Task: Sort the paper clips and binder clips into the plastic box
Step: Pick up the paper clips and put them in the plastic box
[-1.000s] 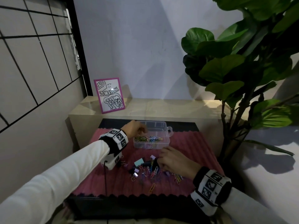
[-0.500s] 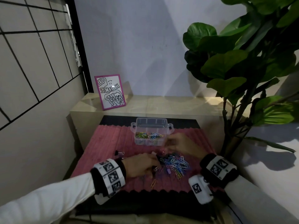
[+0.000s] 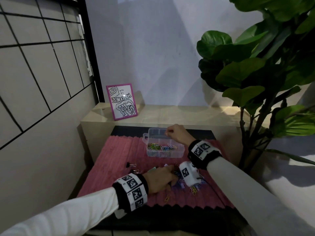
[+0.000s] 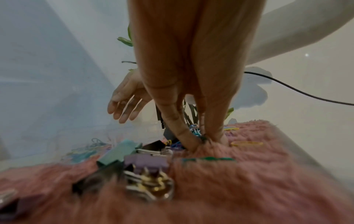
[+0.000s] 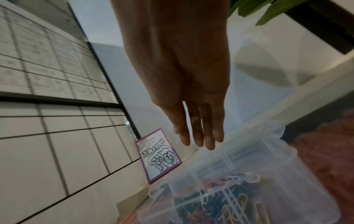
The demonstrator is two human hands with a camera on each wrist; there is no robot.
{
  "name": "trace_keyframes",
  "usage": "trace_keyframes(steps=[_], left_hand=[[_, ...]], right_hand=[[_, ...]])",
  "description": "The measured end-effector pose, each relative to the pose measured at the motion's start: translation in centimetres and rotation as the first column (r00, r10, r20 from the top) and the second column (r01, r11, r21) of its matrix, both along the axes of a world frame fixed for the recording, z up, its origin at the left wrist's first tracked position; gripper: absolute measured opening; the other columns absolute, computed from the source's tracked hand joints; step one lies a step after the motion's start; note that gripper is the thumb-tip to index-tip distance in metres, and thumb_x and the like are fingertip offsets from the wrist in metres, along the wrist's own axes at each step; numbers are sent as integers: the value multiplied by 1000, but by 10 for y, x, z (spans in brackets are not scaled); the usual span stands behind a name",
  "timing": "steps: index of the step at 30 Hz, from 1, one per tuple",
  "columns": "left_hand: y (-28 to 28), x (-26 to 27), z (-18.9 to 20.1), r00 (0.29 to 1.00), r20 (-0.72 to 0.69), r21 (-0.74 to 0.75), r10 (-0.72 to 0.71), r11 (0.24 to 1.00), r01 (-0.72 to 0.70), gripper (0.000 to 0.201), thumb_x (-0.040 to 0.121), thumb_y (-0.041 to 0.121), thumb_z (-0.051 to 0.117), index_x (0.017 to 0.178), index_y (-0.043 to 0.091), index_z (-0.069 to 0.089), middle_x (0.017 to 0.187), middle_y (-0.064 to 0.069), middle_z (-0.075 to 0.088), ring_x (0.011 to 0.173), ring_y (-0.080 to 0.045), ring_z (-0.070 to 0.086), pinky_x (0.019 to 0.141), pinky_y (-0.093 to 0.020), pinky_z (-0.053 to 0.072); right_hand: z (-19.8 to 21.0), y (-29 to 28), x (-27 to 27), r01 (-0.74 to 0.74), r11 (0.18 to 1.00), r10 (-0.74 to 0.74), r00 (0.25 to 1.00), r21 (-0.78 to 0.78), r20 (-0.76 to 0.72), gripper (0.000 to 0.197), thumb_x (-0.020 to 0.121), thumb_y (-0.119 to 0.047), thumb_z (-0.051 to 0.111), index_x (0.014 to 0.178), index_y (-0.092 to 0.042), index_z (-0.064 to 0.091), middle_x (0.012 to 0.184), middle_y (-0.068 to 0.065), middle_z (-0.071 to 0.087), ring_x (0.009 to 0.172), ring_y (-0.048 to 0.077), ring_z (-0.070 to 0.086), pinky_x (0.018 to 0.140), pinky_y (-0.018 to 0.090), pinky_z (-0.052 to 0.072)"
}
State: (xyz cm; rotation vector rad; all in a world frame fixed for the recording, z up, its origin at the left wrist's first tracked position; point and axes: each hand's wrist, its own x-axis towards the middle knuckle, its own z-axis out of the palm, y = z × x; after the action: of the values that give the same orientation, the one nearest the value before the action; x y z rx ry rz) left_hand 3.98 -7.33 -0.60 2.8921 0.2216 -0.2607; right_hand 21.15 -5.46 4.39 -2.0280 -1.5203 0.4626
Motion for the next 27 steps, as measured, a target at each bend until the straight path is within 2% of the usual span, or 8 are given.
trace_keyframes(steps=[6, 9, 11, 16, 20, 23, 25, 27], left_hand=[[18, 4, -2, 978, 177, -262, 109, 963, -60, 11, 78, 3, 62, 89, 1, 63, 98, -15, 66, 86, -23, 62, 70, -18, 40], [30, -1, -3, 948, 143, -557, 286, 815, -162, 6, 79, 1, 66, 83, 5, 62, 85, -13, 70, 63, -9, 65, 63, -14, 52], [39, -5, 5, 925, 142, -644, 353, 743, -185, 15, 79, 2, 66, 76, 14, 60, 76, -2, 68, 60, -1, 65, 62, -17, 55], [77, 3, 47, 866, 259, -508, 427, 823, -254, 8, 79, 6, 68, 80, 13, 64, 71, 9, 65, 58, 5, 61, 62, -7, 49], [111, 19, 64, 845, 269, -381, 463, 856, -348, 12, 78, 3, 67, 89, 1, 64, 89, -10, 69, 77, -18, 66, 75, -24, 54], [126, 26, 59, 870, 221, -279, 440, 884, -376, 12, 76, 1, 68, 88, 0, 66, 94, -17, 71, 85, -26, 68, 78, -31, 55], [132, 28, 52, 882, 191, -287, 431, 884, -370, 11, 77, 0, 67, 88, 0, 68, 93, -17, 72, 83, -23, 69, 69, -22, 54], [133, 29, 46, 903, 153, -342, 403, 879, -334, 13, 79, -1, 64, 90, 1, 69, 93, -15, 71, 76, -7, 67, 61, -8, 49]], right_hand=[[-2, -63, 8, -266, 959, 280, 938, -92, 206, 12, 84, 0, 57, 89, -3, 68, 91, 11, 72, 74, 13, 62, 66, 13, 46], [-14, -102, 10, -301, 940, 334, 911, -163, 243, 10, 82, -3, 58, 84, -7, 67, 84, 8, 71, 69, 14, 60, 68, 23, 46], [-24, -121, 7, -294, 926, 350, 904, -237, 247, 11, 84, -10, 60, 93, -10, 66, 91, 5, 70, 78, 14, 63, 71, 25, 47], [-50, -135, -3, -254, 888, 406, 824, -383, 396, 36, 83, -22, 62, 117, -16, 52, 114, 2, 51, 101, 19, 54, 79, 37, 48], [-52, -135, -6, -291, 910, 388, 849, -294, 359, 13, 79, -8, 56, 89, -15, 56, 99, 1, 53, 90, 19, 56, 74, 35, 45], [-52, -131, -3, -325, 913, 387, 880, -246, 275, 13, 74, -2, 56, 74, -14, 57, 83, -4, 53, 77, 16, 57, 68, 31, 44], [-54, -128, 0, -338, 916, 385, 890, -215, 243, 12, 75, -1, 59, 72, -13, 61, 81, -2, 59, 72, 11, 58, 65, 24, 45], [-54, -128, 4, -349, 920, 380, 906, -180, 185, 9, 76, -2, 62, 73, -10, 64, 79, 1, 66, 64, 0, 56, 63, 13, 43]])
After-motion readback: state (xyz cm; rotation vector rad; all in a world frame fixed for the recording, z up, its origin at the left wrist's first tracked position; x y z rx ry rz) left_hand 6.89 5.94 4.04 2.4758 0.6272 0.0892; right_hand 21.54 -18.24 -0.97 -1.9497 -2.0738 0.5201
